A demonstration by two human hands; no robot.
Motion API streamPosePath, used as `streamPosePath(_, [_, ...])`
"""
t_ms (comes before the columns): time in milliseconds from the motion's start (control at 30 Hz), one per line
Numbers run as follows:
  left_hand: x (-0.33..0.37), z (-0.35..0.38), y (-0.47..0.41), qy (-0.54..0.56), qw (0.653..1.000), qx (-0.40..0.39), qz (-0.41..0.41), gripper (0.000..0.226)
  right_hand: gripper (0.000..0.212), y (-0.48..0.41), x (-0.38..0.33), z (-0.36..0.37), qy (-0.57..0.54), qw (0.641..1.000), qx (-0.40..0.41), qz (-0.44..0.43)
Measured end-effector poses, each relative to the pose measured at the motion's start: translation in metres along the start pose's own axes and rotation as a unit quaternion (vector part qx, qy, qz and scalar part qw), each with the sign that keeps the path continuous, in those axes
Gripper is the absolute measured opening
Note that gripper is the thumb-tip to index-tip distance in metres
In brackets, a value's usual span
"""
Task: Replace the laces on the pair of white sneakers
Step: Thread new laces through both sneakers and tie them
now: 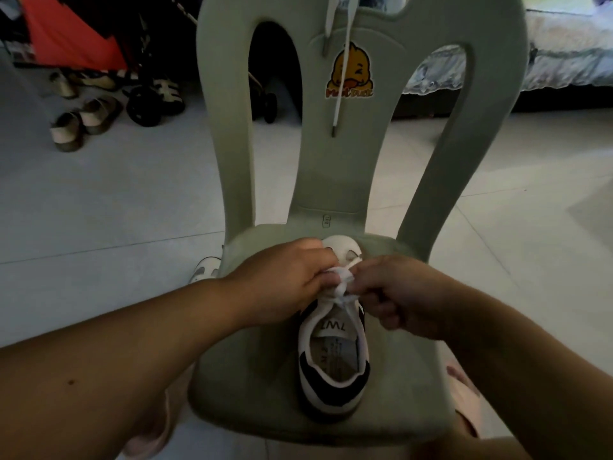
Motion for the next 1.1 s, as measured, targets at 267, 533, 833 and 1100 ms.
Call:
streamPosePath(267, [0.003, -0.010, 0.006, 0.012, 0.993, 0.116, -0.003, 0.040, 0.025, -0.006, 0.005, 0.005, -0.244, 0.962, -0.122, 0.021])
streamPosePath(533, [0.015, -0.001, 0.004, -0.032, 0.995, 0.092, 0.017, 0.024, 0.030, 0.002, -0.009, -0.001, 0.047, 0.982, 0.169, -0.072])
streamPosePath(833, [0.000, -0.006, 0.016, -0.023, 0.999, 0.034, 0.028, 0.029, 0.015, 0.002, -0.006, -0.017, 0.186, 0.937, 0.272, -0.119])
streamPosePath(1100, [-0.020, -0.009, 0.026, -0.074, 0.996, -0.045, -0.004, 0.025, 0.014, 0.004, 0.008, -0.027, 0.187, 0.941, 0.267, -0.087])
Point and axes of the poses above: each hand's wrist, its own y-axis away from the middle knuckle, its own z-axis out of the palm, x = y × z, the point moved 2 cm from there along -y, towards the middle knuckle, and after that the axes turned 6 degrees about y, right-handed, at the moved point
